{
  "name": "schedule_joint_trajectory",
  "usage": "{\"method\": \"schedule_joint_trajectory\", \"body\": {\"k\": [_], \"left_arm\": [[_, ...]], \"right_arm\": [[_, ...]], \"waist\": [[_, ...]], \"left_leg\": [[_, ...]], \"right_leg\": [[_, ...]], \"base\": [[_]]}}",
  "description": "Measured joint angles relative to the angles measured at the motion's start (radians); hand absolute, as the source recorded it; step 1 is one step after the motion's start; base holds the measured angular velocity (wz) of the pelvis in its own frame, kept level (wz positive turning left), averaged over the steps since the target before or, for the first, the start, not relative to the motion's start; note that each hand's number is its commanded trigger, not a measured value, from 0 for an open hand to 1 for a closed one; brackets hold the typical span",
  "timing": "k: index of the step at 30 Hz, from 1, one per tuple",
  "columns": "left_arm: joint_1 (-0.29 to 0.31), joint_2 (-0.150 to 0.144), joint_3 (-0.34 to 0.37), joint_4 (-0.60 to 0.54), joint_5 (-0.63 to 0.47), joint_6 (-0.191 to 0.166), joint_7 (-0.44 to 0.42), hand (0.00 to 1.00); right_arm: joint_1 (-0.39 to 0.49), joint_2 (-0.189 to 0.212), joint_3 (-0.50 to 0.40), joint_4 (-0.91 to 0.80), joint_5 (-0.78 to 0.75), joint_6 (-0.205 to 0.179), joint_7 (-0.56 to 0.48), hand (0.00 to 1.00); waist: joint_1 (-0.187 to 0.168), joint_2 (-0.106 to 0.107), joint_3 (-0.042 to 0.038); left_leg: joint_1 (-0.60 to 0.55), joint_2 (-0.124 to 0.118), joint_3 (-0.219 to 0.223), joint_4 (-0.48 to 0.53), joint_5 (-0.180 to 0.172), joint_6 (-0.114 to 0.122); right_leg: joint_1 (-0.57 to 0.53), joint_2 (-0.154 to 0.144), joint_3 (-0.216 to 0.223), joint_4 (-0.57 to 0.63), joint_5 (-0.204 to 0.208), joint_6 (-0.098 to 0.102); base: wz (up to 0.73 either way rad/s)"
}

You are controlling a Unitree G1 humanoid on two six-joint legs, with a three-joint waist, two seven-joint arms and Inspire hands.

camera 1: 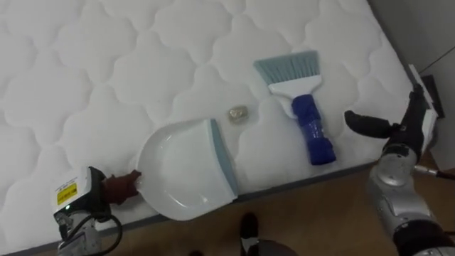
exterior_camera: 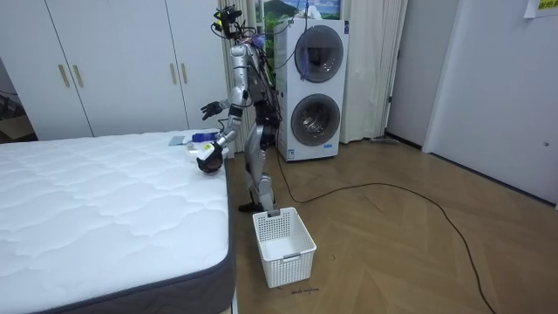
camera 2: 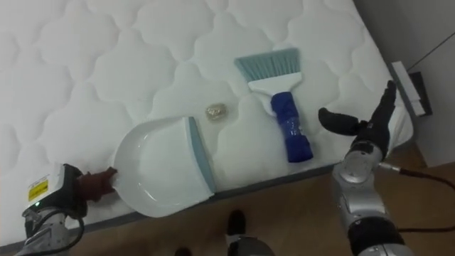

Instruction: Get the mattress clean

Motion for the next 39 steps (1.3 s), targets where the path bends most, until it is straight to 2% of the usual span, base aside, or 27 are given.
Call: {"method": "schedule_joint_trajectory", "body": {"k": [5, 8, 11, 16, 21, 23, 26, 28, 34, 39], "left_arm": [[-0.001, 0.0, 0.0, 0.003, -0.01, 0.0, -0.007, 1.0], [-0.004, 0.0, 0.002, 0.009, -0.065, 0.003, -0.022, 1.0], [-0.005, 0.0, 0.008, 0.011, -0.076, 0.006, -0.031, 1.0], [-0.006, 0.0, 0.019, 0.002, -0.077, 0.011, -0.055, 1.0], [-0.011, 0.0, 0.022, 0.001, -0.076, 0.014, -0.066, 1.0], [-0.014, 0.0, 0.022, 0.001, -0.076, 0.014, -0.069, 1.0], [-0.022, 0.0, 0.022, -0.001, -0.076, 0.014, -0.07, 1.0], [-0.023, 0.0, 0.022, -0.002, -0.076, 0.015, -0.07, 1.0], [-0.034, 0.0, 0.021, -0.006, -0.076, 0.014, -0.07, 1.0], [-0.036, -0.004, 0.014, -0.006, -0.076, 0.024, -0.071, 1.0]], "right_arm": [[-0.008, 0.004, 0.001, -0.019, 0.002, -0.003, -0.023, 0.0], [-0.009, 0.002, 0.027, -0.018, 0.022, -0.003, -0.022, 0.0], [-0.008, 0.002, 0.049, -0.003, 0.031, -0.003, 0.003, 0.0], [-0.008, 0.003, 0.052, 0.033, 0.063, -0.001, 0.045, 0.0], [-0.014, 0.006, 0.08, 0.068, 0.094, -0.001, 0.081, 0.0], [-0.014, 0.006, 0.081, 0.079, 0.103, -0.001, 0.095, 0.0], [-0.02, 0.006, 0.095, 0.106, 0.103, -0.001, 0.109, 0.0], [-0.026, 0.006, 0.115, 0.112, 0.103, -0.001, 0.126, 0.0], [-0.055, 0.006, 0.129, 0.182, 0.093, -0.001, 0.173, 0.0], [-0.06, 0.005, 0.128, 0.245, 0.091, 0.002, 0.215, 0.0]], "waist": [[0.001, 0.0, -0.0001], [0.012, 0.0, 0.0002], [0.028, 0.0, 0.0005], [0.053, 0.001, 0.0012], [0.059, 0.002, 0.002], [0.066, 0.004, 0.0035], [0.08, 0.01, 0.0114], [0.081, 0.02, 0.018], [0.085, 0.032, 0.0226], [0.098, 0.034, 0.0238]], "left_leg": [[0.003, 0.0, -0.001, 0.004, 0.0, 0.001], [-0.001, 0.001, -0.001, 0.008, 0.0, 0.001], [-0.009, 0.001, -0.005, 0.01, 0.0, 0.001], [-0.025, 0.002, -0.007, 0.018, 0.0, 0.001], [-0.027, 0.003, -0.007, 0.018, 0.0, 0.001], [-0.027, 0.006, -0.006, 0.018, 0.0, 0.001], [-0.028, 0.009, -0.006, 0.018, 0.0, 0.001], [-0.037, 0.002, -0.007, 0.019, 0.0, 0.001], [-0.062, 0.004, -0.008, 0.029, 0.0, 0.001], [-0.062, 0.013, -0.006, 0.029, 0.0, 0.001]], "right_leg": [[0.004, -0.003, -0.004, 0.0, -0.008, 0.006], [0.003, -0.004, -0.007, -0.002, -0.009, 0.007], [0.0, -0.005, -0.009, -0.002, -0.015, 0.007], [-0.008, -0.015, -0.037, 0.001, -0.017, 0.004], [-0.008, -0.017, -0.042, 0.001, -0.017, 0.004], [-0.008, -0.017, -0.042, 0.0, -0.017, 0.005], [-0.009, -0.016, -0.043, 0.0, -0.019, 0.004], [-0.017, -0.017, -0.043, 0.003, -0.021, 0.006], [-0.039, -0.022, -0.055, 0.018, -0.025, 0.001], [-0.038, -0.022, -0.059, 0.018, -0.026, 0.0]], "base": [[0.1], [0.01], [0.07], [0.08], [0.02], [0.0], [0.0], [0.02], [0.06], [0.02]]}}
